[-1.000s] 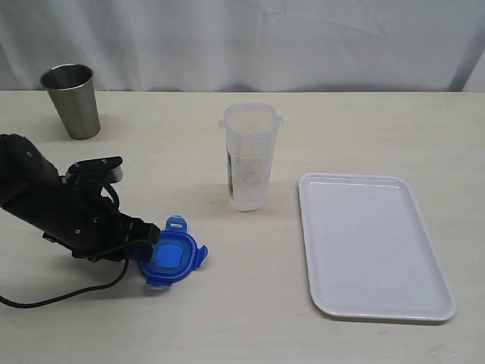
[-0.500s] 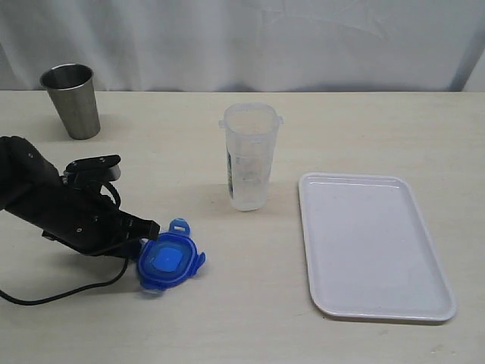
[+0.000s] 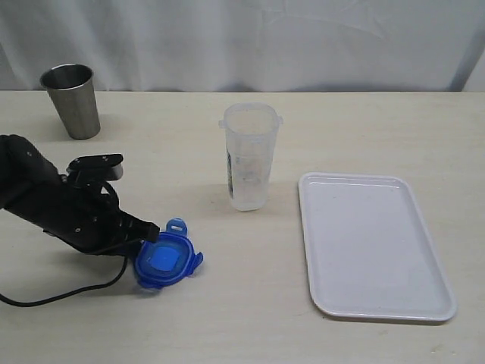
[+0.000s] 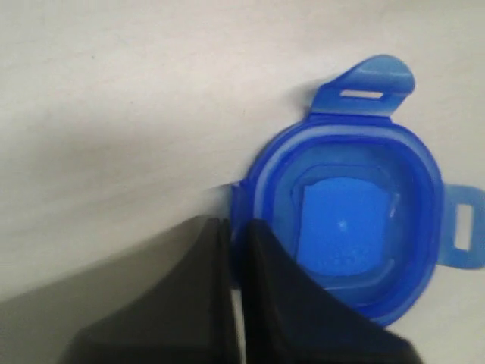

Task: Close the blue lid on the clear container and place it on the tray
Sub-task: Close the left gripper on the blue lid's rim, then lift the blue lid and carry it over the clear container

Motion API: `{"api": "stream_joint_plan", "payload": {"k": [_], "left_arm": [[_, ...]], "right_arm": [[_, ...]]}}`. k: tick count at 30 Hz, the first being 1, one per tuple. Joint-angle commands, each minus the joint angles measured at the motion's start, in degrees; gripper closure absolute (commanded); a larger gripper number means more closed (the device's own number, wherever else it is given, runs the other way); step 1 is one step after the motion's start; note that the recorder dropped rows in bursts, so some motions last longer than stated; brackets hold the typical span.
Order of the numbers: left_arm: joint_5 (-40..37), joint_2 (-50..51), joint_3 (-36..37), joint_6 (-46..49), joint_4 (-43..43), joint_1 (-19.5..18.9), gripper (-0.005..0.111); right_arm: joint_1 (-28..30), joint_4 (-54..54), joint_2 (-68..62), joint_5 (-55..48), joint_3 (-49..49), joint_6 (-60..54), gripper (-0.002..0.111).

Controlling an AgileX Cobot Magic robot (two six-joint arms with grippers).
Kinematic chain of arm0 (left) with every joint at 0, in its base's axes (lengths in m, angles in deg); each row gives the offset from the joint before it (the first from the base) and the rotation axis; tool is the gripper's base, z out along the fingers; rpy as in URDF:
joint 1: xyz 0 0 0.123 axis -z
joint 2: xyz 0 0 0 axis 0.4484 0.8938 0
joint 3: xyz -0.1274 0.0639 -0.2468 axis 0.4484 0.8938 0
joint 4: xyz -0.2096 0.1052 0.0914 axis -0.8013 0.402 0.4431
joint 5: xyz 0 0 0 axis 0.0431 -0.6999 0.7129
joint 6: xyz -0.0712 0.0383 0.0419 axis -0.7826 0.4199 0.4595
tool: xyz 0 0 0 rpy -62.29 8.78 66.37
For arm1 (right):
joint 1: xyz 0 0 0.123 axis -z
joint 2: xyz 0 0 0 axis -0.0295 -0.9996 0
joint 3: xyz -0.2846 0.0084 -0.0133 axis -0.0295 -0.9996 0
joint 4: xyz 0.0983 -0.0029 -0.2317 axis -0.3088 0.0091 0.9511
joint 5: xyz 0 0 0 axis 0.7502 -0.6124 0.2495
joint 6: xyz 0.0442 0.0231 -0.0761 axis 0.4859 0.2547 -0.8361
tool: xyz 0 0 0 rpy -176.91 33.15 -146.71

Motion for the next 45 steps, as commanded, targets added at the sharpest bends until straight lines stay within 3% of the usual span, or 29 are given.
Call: {"api": "stream_joint_plan", "payload": {"k": [1, 10, 23, 45], "left_arm": [[0.3, -2.4, 0.1, 1.9, 0.3, 0.0, 0.107], [4.3, -6.8, 0.1, 3.5, 0.2, 0.0, 0.107], [17.3, -12.0, -0.5, 12.7, 0.3, 0.0, 0.107], [18.9, -12.1, -21.3, 34.6, 0.4, 0.3, 0.107]], "right_arm": [[0.0, -0.1, 0.2, 0.1, -0.2, 0.4, 0.104], [0.0, -0.1, 0.2, 0.1, -0.2, 0.4, 0.104], [0.0, -0.1, 0.2, 0.1, -0.2, 0.4, 0.104], [0.0, -0.1, 0.2, 0.1, -0.2, 0.4, 0.104]]}}
